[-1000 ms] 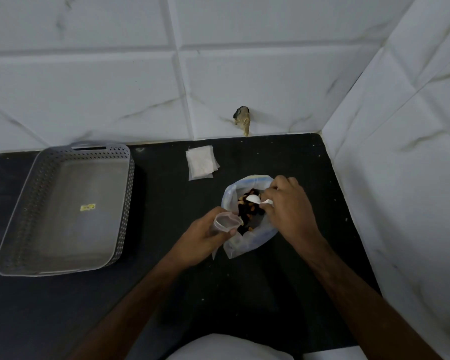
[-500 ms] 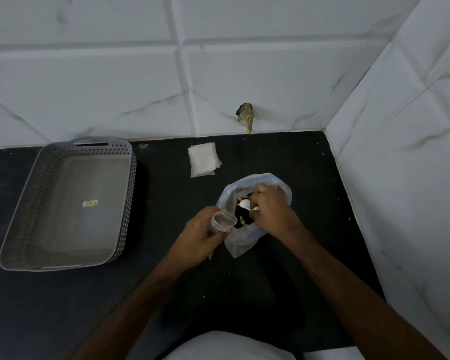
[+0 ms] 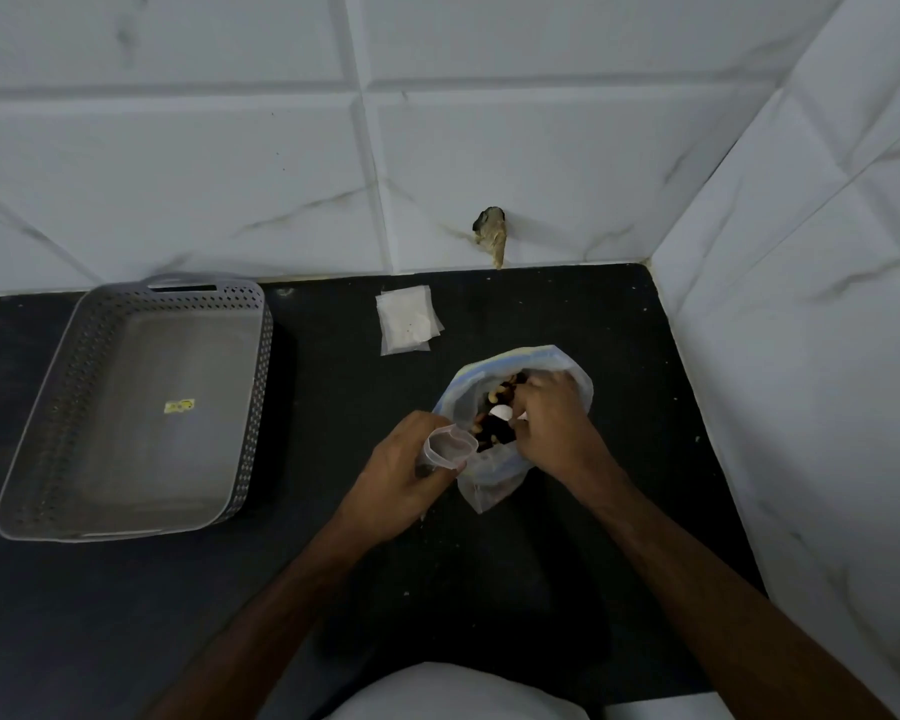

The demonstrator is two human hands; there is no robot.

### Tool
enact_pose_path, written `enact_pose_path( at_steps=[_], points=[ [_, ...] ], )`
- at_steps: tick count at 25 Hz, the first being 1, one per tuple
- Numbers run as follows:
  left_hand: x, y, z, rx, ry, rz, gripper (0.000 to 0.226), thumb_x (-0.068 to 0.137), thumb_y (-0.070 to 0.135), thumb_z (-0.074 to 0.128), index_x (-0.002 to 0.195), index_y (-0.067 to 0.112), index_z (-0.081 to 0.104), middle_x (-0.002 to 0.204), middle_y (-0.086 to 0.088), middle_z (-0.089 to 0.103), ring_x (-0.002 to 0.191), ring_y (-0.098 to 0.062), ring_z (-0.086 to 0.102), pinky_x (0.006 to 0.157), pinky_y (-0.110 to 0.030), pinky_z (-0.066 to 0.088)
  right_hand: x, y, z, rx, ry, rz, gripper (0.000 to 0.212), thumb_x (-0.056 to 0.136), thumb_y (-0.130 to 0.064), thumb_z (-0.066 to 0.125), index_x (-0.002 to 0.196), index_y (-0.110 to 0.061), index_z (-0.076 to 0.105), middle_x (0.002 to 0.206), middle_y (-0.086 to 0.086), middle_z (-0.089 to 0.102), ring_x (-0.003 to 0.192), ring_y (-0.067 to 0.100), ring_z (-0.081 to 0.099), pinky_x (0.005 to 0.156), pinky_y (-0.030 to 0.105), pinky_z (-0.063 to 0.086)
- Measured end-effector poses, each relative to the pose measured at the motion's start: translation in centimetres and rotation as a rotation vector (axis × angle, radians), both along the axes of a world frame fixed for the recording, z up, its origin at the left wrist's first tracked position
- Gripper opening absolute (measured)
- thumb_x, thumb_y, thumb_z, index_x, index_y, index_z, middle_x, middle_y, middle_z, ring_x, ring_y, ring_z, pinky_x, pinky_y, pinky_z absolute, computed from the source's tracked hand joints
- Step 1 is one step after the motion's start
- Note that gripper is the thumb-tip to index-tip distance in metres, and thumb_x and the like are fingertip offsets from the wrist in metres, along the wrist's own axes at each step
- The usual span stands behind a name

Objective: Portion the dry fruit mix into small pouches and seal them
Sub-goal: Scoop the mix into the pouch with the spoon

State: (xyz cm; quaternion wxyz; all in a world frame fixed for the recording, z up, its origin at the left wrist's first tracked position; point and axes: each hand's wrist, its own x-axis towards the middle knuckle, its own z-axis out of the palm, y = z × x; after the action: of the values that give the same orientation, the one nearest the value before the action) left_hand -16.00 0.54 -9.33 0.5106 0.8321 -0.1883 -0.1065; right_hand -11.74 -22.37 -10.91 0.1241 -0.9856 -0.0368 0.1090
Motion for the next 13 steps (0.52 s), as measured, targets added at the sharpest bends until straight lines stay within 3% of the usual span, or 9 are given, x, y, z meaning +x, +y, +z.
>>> enact_pose_path(
  at_steps=[4,6,9,13],
  points=[
    [-0.15,-0.50,0.17,-0.016,-0.013,-0.021,0.024,0.093,0.019,0.071,0.116,0.014,0.064,0.114,0.004,0.060,0.106,-0.012,0.061,0.086,-0.020,0.051,0.78,-0.15,0.03,0.069,0.135,-0.129,0.012,0.096,-0.022,0.063,0.102,-0.016,0.071,0.097,-0.001,0.067,0.086,0.010,0.056,0.083,0.027,0.042],
    [-0.29,-0.73,0.21,-0.025,-0.023,-0.033,0.024,0.093,0.016,0.072,0.115,0.013,0.064,0.113,0.004,0.060,0.106,-0.011,0.061,0.086,-0.017,0.049,0.52,-0.02,-0.18,0.012,0.107,-0.127,0.012,0.097,-0.024,0.061,0.104,-0.019,0.070,0.100,-0.003,0.067,0.088,0.009,0.054,0.083,0.025,0.039],
    [-0.34,-0.82,0.17,-0.018,-0.035,-0.038,0.023,0.093,0.015,0.072,0.114,0.012,0.064,0.112,0.004,0.060,0.106,-0.009,0.060,0.087,-0.016,0.048,0.25,-0.32,-0.68,0.076,0.091,-0.186,0.013,0.095,-0.023,0.058,0.097,-0.022,0.071,0.100,-0.001,0.071,0.100,0.017,0.059,0.097,0.035,0.038],
    [-0.32,-0.91,0.22,-0.011,-0.035,-0.047,0.023,0.093,0.015,0.072,0.114,0.012,0.065,0.113,0.003,0.061,0.107,-0.010,0.061,0.088,-0.015,0.047,0.22,-0.28,-0.74,0.109,0.135,-0.264,0.015,0.098,-0.026,0.061,0.096,-0.021,0.075,0.093,-0.005,0.074,0.087,0.010,0.064,0.084,0.026,0.042]
  ],
)
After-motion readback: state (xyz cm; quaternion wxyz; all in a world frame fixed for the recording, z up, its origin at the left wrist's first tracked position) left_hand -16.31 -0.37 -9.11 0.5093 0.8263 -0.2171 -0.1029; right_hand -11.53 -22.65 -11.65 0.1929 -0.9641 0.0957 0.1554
